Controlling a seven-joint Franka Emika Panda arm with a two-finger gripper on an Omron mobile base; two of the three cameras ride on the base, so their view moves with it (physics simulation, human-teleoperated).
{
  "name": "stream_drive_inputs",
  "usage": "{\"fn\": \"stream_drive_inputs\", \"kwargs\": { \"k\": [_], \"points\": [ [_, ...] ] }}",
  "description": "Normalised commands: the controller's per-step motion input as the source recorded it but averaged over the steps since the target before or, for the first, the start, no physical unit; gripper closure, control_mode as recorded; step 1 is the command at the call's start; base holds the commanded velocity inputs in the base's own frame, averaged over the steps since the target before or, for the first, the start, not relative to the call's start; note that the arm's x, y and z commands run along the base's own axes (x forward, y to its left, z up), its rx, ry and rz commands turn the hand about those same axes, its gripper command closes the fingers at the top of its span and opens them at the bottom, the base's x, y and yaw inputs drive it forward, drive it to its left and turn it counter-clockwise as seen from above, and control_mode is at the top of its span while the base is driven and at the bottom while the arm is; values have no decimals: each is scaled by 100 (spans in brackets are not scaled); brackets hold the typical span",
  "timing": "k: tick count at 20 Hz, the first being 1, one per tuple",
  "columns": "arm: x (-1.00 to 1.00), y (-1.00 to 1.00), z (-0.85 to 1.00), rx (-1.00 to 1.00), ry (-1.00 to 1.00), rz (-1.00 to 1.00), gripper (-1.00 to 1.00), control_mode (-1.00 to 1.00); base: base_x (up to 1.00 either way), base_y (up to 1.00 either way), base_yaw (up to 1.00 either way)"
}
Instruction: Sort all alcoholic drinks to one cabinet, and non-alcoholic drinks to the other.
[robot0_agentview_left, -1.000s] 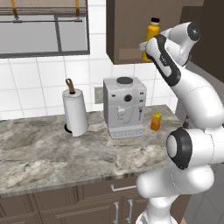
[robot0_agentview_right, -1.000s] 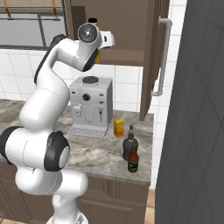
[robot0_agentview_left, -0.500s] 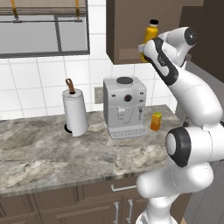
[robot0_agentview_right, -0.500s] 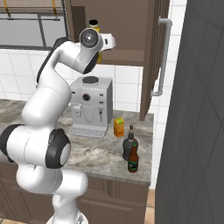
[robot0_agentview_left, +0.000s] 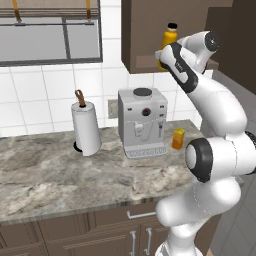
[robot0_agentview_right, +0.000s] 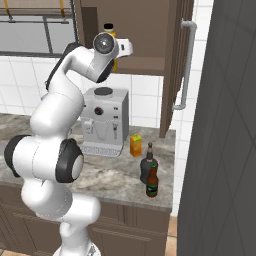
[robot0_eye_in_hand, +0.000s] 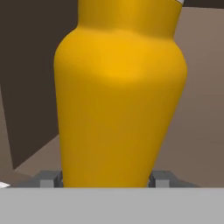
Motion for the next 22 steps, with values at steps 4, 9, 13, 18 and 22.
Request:
{"fn": "stream_drive_inputs", "kwargs": {
  "k": [4, 9, 13, 18, 22],
  "points": [
    [24, 0, 0, 0, 5, 0, 100, -100, 0, 0, 0],
    [23, 0, -2, 0, 4, 0, 100, -100, 0, 0, 0],
    [23, 0, -3, 0, 0, 0, 100, -100, 0, 0, 0],
    [23, 0, -7, 0, 0, 0, 100, -100, 0, 0, 0],
    [25, 0, -7, 0, 0, 0, 100, -100, 0, 0, 0]
  ]
}}
